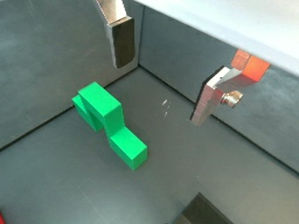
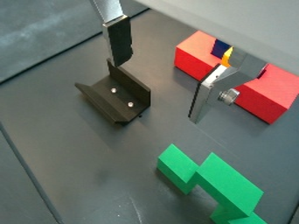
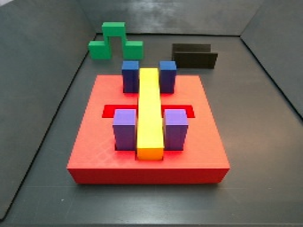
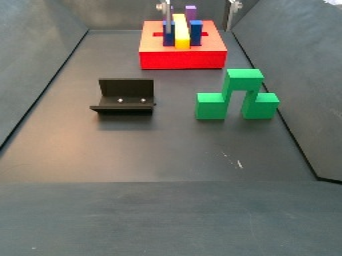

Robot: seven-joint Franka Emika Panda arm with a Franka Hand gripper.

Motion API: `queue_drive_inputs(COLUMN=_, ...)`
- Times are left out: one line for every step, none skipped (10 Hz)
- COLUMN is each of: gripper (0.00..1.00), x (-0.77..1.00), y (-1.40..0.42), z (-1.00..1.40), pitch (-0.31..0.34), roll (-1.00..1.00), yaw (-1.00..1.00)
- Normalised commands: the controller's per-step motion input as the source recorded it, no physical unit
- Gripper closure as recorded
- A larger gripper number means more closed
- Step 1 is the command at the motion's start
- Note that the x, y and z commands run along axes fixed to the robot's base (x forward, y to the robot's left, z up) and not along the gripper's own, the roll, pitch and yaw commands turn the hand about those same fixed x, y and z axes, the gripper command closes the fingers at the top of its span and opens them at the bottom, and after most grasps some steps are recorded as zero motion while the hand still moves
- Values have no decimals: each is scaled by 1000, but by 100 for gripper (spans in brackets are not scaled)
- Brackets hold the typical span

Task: Pick up the green object. Move up. Move to above the board. Insert the green object.
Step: Pick up the green object.

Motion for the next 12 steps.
queue_drive_inputs(gripper=0, x=-251, y=-180, z=-400, pitch=-144, roll=0, yaw=0)
queue_drive_inputs(gripper=0, x=-669, y=-123, z=-674, pitch=-220, roll=13, yaw=-40)
queue_drive_inputs(gripper=0, x=-791, y=-34, z=-620, pitch=-211, roll=1, yaw=-34)
queue_drive_inputs(gripper=0, x=-783, y=0, z=-497, pitch=-203, roll=0, yaw=0)
queue_drive_inputs(gripper=0, x=-731, y=0, z=-360, pitch=-176, roll=0, yaw=0)
queue_drive_inputs(gripper=0, x=-586, y=0, z=-49, pitch=-120, roll=0, yaw=0)
queue_drive_inputs(gripper=0, x=-471, y=0, z=0, pitch=-104, roll=0, yaw=0)
queue_drive_inputs(gripper=0, x=-331, y=0, z=-40, pitch=-97, roll=0, yaw=0)
queue_drive_inputs(gripper=0, x=-80, y=0, z=-83, pitch=-71, roll=0, yaw=0)
queue_drive_inputs(gripper=0, x=0, y=0, z=-106, pitch=-11, roll=43, yaw=-40)
queue_drive_inputs(gripper=0, x=0, y=0, z=-171, pitch=0, roll=100, yaw=-111)
queue_drive_inputs(gripper=0, x=-157, y=0, z=-140, pitch=0, roll=144, yaw=-180)
